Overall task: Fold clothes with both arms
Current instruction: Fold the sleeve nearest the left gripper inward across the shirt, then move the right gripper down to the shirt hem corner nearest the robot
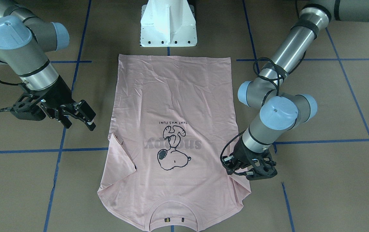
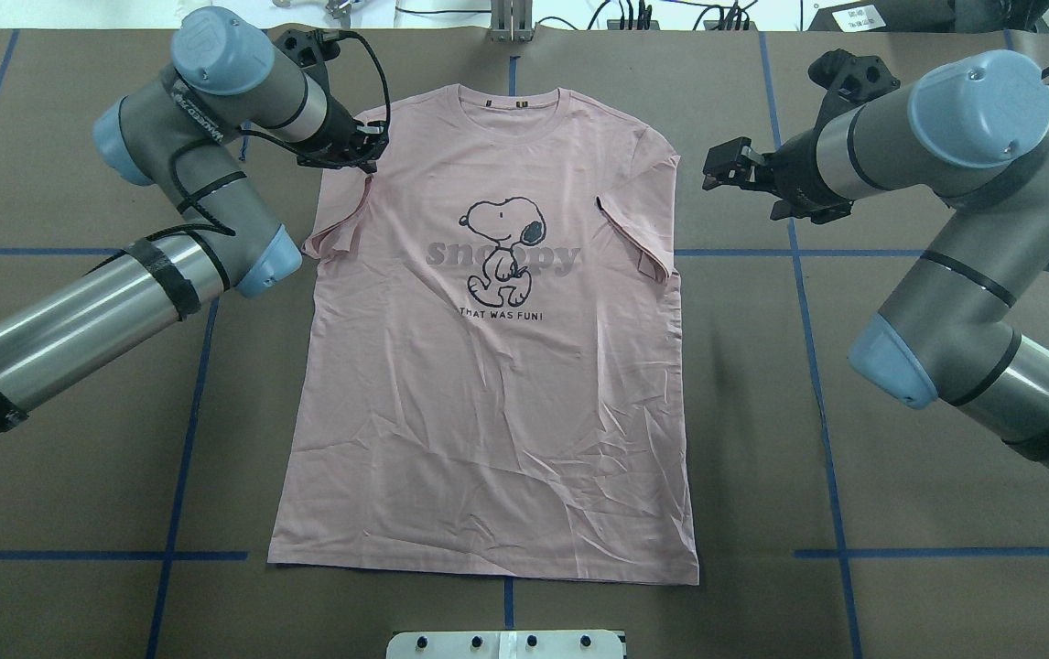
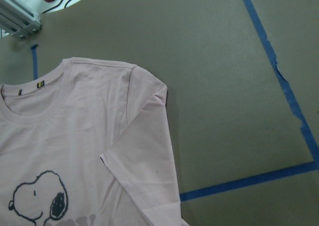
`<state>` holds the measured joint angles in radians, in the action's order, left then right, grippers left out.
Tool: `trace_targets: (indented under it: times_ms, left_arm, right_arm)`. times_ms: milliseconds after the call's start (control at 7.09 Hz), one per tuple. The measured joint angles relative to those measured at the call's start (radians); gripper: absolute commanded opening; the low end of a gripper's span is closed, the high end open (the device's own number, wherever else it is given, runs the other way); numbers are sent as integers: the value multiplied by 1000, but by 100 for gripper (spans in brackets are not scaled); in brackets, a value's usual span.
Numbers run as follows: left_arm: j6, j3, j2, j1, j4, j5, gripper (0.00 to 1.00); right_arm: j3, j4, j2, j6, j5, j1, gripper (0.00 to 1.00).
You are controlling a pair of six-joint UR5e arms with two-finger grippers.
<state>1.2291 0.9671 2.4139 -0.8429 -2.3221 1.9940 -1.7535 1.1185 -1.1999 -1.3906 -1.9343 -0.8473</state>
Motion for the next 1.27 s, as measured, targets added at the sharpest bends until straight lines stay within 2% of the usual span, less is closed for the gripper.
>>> trace_targets:
  times_ms: [282,423,565,706,988,1270]
  left_arm:
    - [12,-57,55,15,-9,-52,0]
    - [12,-64,60,22,-16,-63,65]
    - [13,-62,57,26,-28,-67,69]
    - [15,-22,34,27,-36,-67,70]
    - [43,191,-81,37,-29,-62,70]
    - [144,381,-182,77,-27,-59,70]
  right_arm:
    - [1,0,0,0,0,1,100]
    - [1,0,0,0,0,2,100]
    - [1,-1,-3,3,0,2,100]
    - [1,-3,-6,4,0,6,100]
    - [-5,-32,5,-121,-6,38,100]
    - [-27,-101,10,-299,47,151,100]
